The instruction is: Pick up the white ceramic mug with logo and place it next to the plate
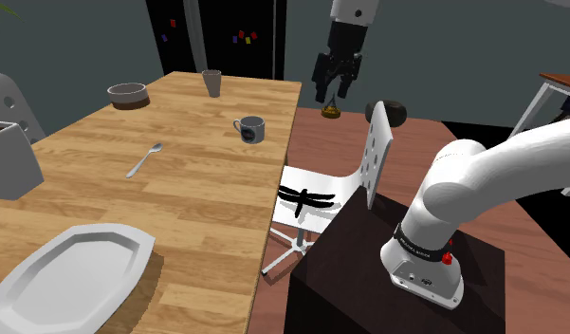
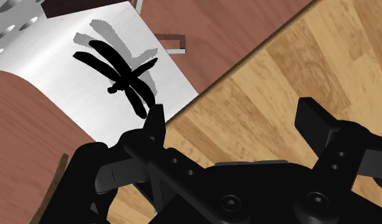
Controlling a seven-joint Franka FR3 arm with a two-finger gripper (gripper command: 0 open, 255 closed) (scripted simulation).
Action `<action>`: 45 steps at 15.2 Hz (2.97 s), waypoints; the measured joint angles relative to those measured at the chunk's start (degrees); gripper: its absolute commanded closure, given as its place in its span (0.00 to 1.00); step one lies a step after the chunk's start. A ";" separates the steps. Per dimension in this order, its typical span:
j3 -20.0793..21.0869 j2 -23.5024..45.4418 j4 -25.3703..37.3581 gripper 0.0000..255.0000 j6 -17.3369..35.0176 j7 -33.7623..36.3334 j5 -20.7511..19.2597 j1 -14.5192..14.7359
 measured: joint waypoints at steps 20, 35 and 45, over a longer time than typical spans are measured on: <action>-4.84 35.60 13.02 0.00 21.60 -8.16 -2.66 -2.70; -6.65 69.73 43.98 0.00 24.20 -13.04 -1.08 -5.62; -6.47 77.04 48.06 0.00 27.38 -13.58 -0.58 -6.10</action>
